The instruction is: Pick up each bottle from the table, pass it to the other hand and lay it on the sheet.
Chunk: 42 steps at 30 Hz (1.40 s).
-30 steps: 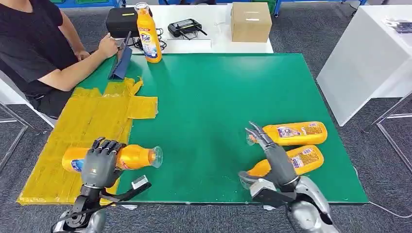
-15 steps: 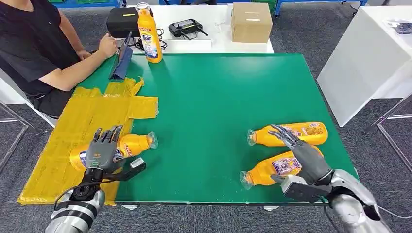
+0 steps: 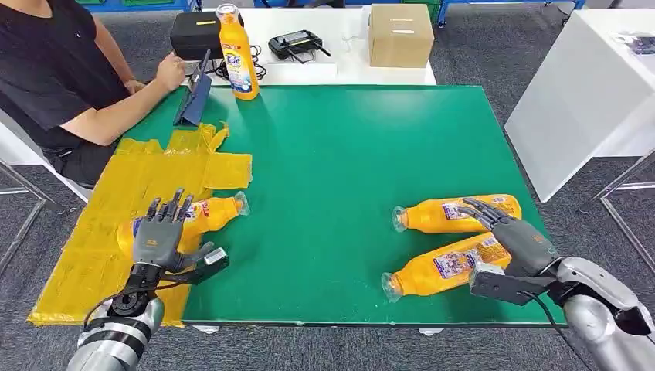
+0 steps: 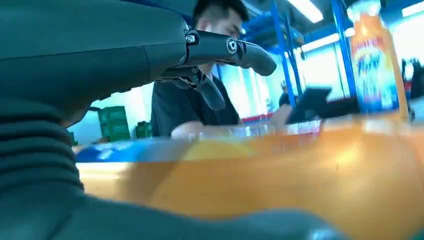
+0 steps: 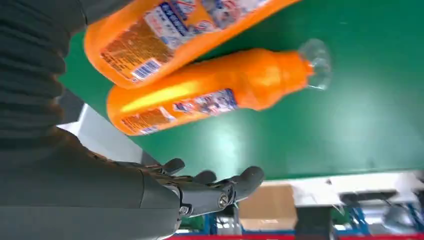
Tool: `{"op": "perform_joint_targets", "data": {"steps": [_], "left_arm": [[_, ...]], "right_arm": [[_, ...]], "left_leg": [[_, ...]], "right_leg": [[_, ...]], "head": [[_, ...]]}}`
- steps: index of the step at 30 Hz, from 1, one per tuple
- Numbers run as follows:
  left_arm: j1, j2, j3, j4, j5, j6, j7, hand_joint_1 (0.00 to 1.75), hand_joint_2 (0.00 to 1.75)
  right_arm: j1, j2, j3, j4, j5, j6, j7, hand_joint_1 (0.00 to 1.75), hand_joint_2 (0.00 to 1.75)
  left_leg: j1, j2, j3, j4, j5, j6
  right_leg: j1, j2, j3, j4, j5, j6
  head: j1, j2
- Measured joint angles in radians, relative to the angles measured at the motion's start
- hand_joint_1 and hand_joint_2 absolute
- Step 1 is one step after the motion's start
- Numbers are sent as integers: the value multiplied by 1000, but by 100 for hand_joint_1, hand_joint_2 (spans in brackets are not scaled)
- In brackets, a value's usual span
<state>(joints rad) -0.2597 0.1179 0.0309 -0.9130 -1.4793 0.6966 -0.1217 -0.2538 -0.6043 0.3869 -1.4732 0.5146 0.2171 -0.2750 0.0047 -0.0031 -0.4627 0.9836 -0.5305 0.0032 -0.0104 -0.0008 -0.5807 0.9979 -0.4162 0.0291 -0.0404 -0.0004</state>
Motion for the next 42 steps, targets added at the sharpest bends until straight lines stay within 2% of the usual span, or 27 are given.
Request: {"op": "perform_joint_targets", "data": {"steps": [6,8,11,15,19,23,24,25,29,32,38,42], "left_arm": [[17,-2,39,-129,-4,3,-2,0,0],[30,-17,69,-193,46,3,-75,0,0],[29,-78,157,-266,139,4,-256,0,0],[29,-127,233,-316,166,4,-304,0,0],[22,-180,312,-346,213,3,-433,0,0],[4,-214,369,-346,242,3,-494,0,0],[-1,-221,379,-346,254,3,-510,0,0],[-5,-229,391,-346,268,3,-528,0,0],[-24,-253,409,-338,296,3,-566,0,0],[-43,-264,409,-323,299,3,-568,0,0],[-91,-271,409,-262,329,3,-569,0,0],[-111,-273,408,-231,335,3,-570,0,0]], "right_arm": [[-29,2,54,76,26,-15,0,0,175],[-28,8,71,102,46,-40,7,0,175],[-16,17,90,138,66,-63,7,0,175],[-5,26,105,166,69,-71,6,0,175],[-3,33,120,196,79,-72,5,0,175],[-4,37,143,229,101,-71,4,0,175],[-5,35,148,236,107,-69,5,119,175],[-9,32,156,246,118,-64,14,175,175],[-34,-22,191,272,141,17,74,175,175],[-31,-80,212,301,141,70,125,175,175],[-2,-169,228,299,101,96,166,175,175],[10,-191,236,291,102,104,198,175,175]], "left_leg": [[0,0,1,0,0,0],[0,0,1,0,0,0],[0,-1,0,0,0,0],[0,1,0,0,0,1],[0,0,1,0,0,0],[0,0,1,0,0,0],[0,0,1,0,0,0],[0,0,2,0,0,0],[-1,-1,4,0,0,0],[-2,-8,5,1,0,1],[-2,-5,12,0,-1,3],[-1,-4,16,0,-2,4]], "right_leg": [[0,0,0,0,0,0],[1,0,-1,0,0,0],[0,0,-1,0,0,0],[0,1,-1,0,0,0],[0,0,-1,0,0,0],[0,0,-1,0,0,0],[0,0,-1,0,0,0],[0,0,-1,0,0,0],[1,0,1,-1,0,0],[2,-6,5,-3,-1,1],[3,-5,13,-8,0,2],[4,-4,19,-10,0,2]], "head": [[0,0],[0,0],[0,0],[0,0],[0,0],[0,0],[0,0],[0,0],[0,0],[1,0],[0,0],[0,0]]}}
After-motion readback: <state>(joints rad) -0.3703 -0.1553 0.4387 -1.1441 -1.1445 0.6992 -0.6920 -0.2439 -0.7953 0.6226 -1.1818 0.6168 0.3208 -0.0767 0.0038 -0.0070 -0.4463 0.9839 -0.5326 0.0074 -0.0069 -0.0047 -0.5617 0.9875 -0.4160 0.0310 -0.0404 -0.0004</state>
